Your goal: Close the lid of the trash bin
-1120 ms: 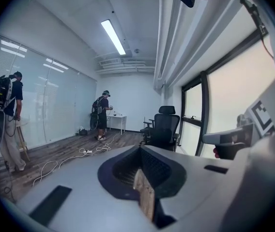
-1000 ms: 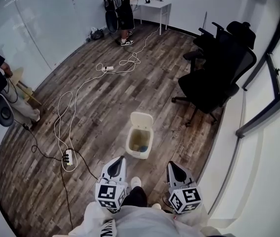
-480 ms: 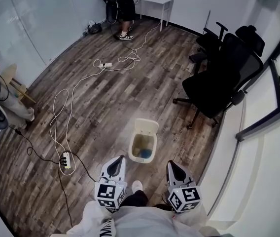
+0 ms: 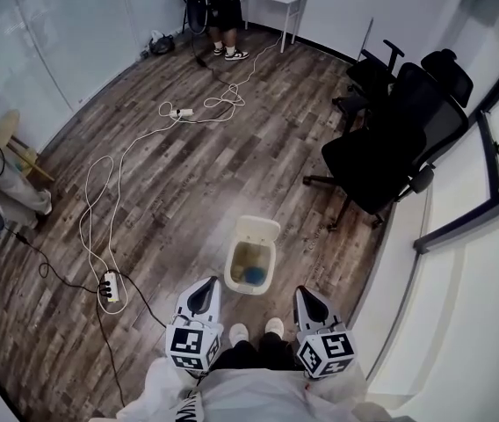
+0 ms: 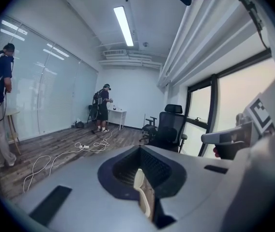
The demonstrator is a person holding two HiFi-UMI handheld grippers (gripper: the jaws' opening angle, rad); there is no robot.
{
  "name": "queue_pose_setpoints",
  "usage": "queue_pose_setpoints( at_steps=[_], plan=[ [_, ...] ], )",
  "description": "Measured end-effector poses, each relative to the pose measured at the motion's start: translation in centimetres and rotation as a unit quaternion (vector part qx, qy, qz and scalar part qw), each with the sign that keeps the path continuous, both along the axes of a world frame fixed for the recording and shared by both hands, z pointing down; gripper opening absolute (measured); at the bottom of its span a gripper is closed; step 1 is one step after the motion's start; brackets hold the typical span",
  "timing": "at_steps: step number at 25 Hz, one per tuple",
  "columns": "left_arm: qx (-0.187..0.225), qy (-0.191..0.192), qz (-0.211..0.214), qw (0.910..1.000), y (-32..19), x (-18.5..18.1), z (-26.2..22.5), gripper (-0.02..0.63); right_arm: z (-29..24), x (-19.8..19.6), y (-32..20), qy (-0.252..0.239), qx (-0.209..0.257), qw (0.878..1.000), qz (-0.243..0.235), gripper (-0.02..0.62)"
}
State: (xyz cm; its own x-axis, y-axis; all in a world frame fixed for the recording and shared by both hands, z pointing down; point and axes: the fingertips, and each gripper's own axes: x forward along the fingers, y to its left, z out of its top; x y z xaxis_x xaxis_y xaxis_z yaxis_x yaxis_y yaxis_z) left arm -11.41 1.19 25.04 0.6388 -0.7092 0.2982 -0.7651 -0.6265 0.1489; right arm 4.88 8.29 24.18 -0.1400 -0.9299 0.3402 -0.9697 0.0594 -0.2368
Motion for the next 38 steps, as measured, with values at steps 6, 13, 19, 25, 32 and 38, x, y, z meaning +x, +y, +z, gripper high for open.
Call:
queue_pose_setpoints(
  at_steps=[6,13,19,25,32,38],
  plan=[
    [-0.012,-0.012,0.001,0.9999,-1.8,1.7,1.9,0.005,2.5,0.6,-2.4,-0.007,-0.023,1.000,-0.016,0.023],
    [-0.026,-0.034,-0.006,0.9991,-4.3,3.7,5.7,0.005,6.8,2.9,-5.6,-0.008,-0.036,0.999,-0.019,0.023],
    [-0.040,-0.044,-0.004,0.9982,-5.8,5.5,8.9,0.005,10.3,4.2,-7.3,-0.016,-0.054,0.998,-0.022,0.023],
    [-0.052,-0.050,-0.011,0.9973,-6.8,6.7,11.9,0.005,13.0,4.8,-8.4,-0.024,-0.065,0.997,-0.030,0.025],
    [-0.056,-0.052,-0.018,0.9969,-8.0,7.4,15.8,0.005,17.3,5.7,-9.3,-0.022,-0.088,0.995,-0.033,0.023],
    [-0.075,-0.058,-0.033,0.9949,-9.2,7.4,21.5,0.005,22.8,6.8,-10.3,-0.021,-0.105,0.994,-0.032,0.023]
  ],
)
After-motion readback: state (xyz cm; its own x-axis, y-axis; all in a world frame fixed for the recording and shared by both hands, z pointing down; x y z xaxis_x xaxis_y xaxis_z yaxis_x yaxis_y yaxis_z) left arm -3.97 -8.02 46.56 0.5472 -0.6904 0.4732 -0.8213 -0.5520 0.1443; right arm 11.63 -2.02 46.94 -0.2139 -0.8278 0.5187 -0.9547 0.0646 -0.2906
